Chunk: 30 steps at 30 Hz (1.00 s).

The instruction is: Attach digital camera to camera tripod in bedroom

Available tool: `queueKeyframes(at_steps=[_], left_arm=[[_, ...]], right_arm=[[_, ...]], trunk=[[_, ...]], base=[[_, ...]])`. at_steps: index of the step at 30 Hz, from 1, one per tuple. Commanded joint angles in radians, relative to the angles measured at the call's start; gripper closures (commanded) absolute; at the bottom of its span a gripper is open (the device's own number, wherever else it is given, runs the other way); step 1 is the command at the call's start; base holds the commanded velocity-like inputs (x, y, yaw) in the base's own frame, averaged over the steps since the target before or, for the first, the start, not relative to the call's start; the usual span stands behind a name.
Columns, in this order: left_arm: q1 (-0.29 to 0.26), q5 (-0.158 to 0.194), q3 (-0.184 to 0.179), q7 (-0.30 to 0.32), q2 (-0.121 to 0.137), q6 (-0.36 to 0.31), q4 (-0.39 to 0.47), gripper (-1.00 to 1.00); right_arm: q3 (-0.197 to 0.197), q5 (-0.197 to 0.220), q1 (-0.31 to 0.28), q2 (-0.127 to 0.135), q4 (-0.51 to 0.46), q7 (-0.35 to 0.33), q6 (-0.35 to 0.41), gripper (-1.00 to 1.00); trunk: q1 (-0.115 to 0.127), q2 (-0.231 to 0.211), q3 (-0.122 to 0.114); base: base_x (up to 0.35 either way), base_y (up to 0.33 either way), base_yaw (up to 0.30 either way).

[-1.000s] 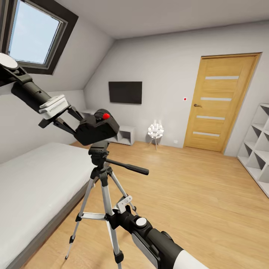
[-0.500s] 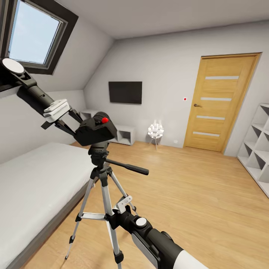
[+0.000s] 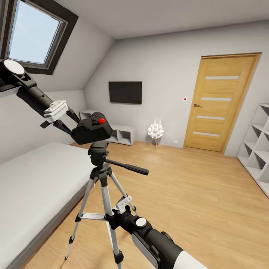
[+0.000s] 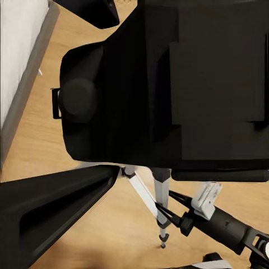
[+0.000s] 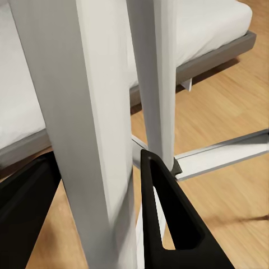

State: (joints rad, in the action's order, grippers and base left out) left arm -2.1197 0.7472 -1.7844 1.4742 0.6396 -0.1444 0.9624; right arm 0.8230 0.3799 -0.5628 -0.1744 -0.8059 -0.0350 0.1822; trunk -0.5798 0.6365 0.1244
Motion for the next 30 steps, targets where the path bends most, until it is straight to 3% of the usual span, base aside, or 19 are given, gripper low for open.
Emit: queueKeyframes(at_steps=[1, 15, 30], left_arm=[[-0.004, 0.003, -0.008, 0.0, -0.002, -0.004, -0.003, 1.0], [-0.005, -0.018, -0.019, -0.001, -0.038, 0.036, -0.062, 1.0], [0.0, -0.018, -0.019, -0.002, -0.056, 0.051, -0.076, 1.0]], right_arm=[[0.004, -0.013, 0.0, 0.0, 0.016, -0.002, -0.021, 1.0], [0.005, -0.013, 0.002, 0.0, 0.016, -0.002, -0.021, 1.0], [0.005, -0.014, 0.003, 0.0, 0.016, -0.002, -0.021, 1.0]], trunk=[[-0.001, 0.002, 0.002], [-0.001, 0.002, 0.002], [-0.001, 0.002, 0.002]], base=[[0.0, 0.0, 0.0], [0.0, 0.0, 0.0], [0.0, 0.0, 0.0]])
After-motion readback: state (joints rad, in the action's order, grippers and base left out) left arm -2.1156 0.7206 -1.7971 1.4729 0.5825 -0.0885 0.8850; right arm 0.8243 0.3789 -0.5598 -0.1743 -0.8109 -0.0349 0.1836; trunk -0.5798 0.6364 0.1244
